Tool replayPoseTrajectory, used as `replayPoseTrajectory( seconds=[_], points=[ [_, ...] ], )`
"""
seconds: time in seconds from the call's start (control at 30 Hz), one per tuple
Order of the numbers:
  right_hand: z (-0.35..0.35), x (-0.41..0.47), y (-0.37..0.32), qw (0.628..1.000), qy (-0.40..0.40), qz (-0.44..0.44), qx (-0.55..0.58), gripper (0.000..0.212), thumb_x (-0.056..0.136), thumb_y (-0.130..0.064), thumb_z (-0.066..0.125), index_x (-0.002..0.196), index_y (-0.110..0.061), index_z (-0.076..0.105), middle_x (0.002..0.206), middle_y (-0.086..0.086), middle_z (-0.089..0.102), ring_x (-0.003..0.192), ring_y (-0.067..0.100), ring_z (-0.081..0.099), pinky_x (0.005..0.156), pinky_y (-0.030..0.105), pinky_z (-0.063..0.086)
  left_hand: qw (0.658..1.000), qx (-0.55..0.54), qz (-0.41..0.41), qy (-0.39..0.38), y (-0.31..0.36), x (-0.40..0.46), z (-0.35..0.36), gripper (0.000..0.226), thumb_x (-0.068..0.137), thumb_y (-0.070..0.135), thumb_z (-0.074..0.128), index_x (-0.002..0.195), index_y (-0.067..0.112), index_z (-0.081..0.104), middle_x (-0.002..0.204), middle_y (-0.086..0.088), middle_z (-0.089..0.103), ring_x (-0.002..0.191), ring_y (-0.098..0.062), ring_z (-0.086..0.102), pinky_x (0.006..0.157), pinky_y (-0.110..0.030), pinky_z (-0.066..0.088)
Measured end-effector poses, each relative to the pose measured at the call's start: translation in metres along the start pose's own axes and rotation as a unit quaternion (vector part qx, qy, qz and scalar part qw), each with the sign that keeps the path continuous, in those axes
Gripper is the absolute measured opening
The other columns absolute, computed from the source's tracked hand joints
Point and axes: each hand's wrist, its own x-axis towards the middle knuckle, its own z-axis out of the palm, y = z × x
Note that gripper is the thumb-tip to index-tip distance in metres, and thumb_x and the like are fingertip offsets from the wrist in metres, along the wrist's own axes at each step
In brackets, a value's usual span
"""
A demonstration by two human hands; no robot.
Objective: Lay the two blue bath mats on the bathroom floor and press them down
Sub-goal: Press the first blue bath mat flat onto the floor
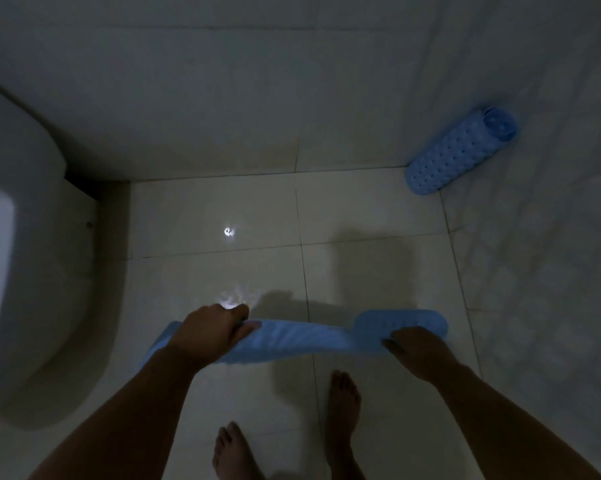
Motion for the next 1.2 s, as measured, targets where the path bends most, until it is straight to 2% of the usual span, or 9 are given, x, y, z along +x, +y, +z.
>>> replayPoseTrajectory(
  seconds=[0.1,0.17,0.23,0.33,0.47,0.57,0.73,0.9,1.2],
  points=[
    [-0.016,-0.002,0.005,1.000,-0.011,0.006,-0.021,0.060,0.097,-0.061,0.037,0.058,-0.024,0.066,0.055,-0.005,0.065,0.050,0.012,0.064,0.044,0.021,0.041,0.998,0.003,-0.021,-0.062,0.004,-0.004,0.004,0.083,0.075,0.082,0.005,0.096,0.024,0.060,0.075,0.002,0.056,0.087,-0.028,0.068,0.065,-0.032,0.037],
    [-0.035,0.006,-0.008,0.999,-0.019,0.001,-0.045,0.066,0.099,-0.067,0.033,0.072,-0.021,0.073,0.070,-0.003,0.072,0.067,0.015,0.070,0.055,0.024,0.044,0.995,-0.018,-0.037,-0.093,-0.001,0.001,0.002,0.078,0.076,0.083,0.009,0.091,0.024,0.057,0.072,0.006,0.050,0.087,-0.027,0.068,0.065,-0.033,0.040],
    [-0.060,0.024,-0.015,0.995,-0.088,0.033,-0.032,0.049,0.100,-0.059,0.045,0.090,-0.020,0.073,0.093,0.000,0.072,0.092,0.019,0.068,0.069,0.024,0.037,0.990,-0.056,-0.056,-0.114,-0.014,0.015,-0.004,0.065,0.083,0.083,0.024,0.082,0.025,0.053,0.070,0.003,0.055,0.085,-0.028,0.067,0.066,-0.034,0.044],
    [-0.099,0.076,-0.021,0.990,-0.126,0.055,-0.006,0.037,0.097,-0.059,0.051,0.077,-0.029,0.058,0.091,-0.001,0.064,0.096,0.020,0.064,0.070,0.027,0.029,0.986,-0.058,-0.084,-0.129,-0.042,0.058,-0.021,0.053,0.090,0.073,0.042,0.083,0.022,0.057,0.076,-0.001,0.060,0.086,-0.030,0.067,0.067,-0.032,0.041],
    [-0.125,0.158,-0.036,0.993,-0.035,0.095,-0.052,0.048,0.097,-0.058,0.050,0.130,-0.024,0.057,0.127,0.012,0.065,0.119,0.033,0.060,0.094,0.039,0.045,0.990,0.084,-0.112,-0.006,-0.062,0.125,-0.046,0.034,0.100,0.050,0.052,0.113,0.020,0.061,0.110,-0.012,0.067,0.104,-0.036,0.063,0.083,-0.041,0.053],
    [-0.130,0.198,-0.061,0.985,-0.024,0.148,-0.088,0.054,0.098,-0.049,0.049,0.141,-0.017,0.041,0.136,0.014,0.054,0.125,0.036,0.052,0.101,0.049,0.041,0.986,0.009,-0.132,0.103,-0.047,0.157,-0.052,0.036,0.096,0.038,0.063,0.127,0.018,0.061,0.127,-0.014,0.063,0.125,-0.038,0.051,0.094,-0.047,0.048],
    [-0.085,0.189,-0.093,0.981,-0.118,0.150,-0.019,0.072,0.092,-0.051,0.050,0.153,-0.017,0.029,0.151,0.014,0.044,0.134,0.038,0.048,0.108,0.053,0.043,0.992,-0.013,-0.125,0.032,0.003,0.145,-0.004,0.044,0.095,0.047,0.062,0.131,0.022,0.060,0.137,-0.009,0.059,0.140,-0.034,0.041,0.106,-0.046,0.040],
    [-0.049,0.145,-0.106,0.975,-0.155,0.160,-0.010,0.060,0.090,-0.050,0.054,0.141,-0.020,0.041,0.137,0.009,0.054,0.122,0.033,0.057,0.100,0.046,0.049,0.988,-0.011,-0.145,-0.058,0.037,0.115,0.029,0.053,0.100,0.053,0.050,0.145,0.026,0.048,0.155,-0.004,0.044,0.155,-0.029,0.020,0.121,-0.048,0.025],
    [-0.030,0.131,-0.110,0.973,-0.179,0.149,0.000,0.055,0.092,-0.049,0.054,0.138,-0.021,0.043,0.133,0.008,0.054,0.123,0.030,0.054,0.100,0.044,0.048,0.973,-0.040,-0.212,-0.076,0.051,0.097,0.052,0.057,0.101,0.057,0.044,0.151,0.029,0.039,0.161,0.000,0.036,0.157,-0.028,0.010,0.124,-0.047,0.023]
  ],
)
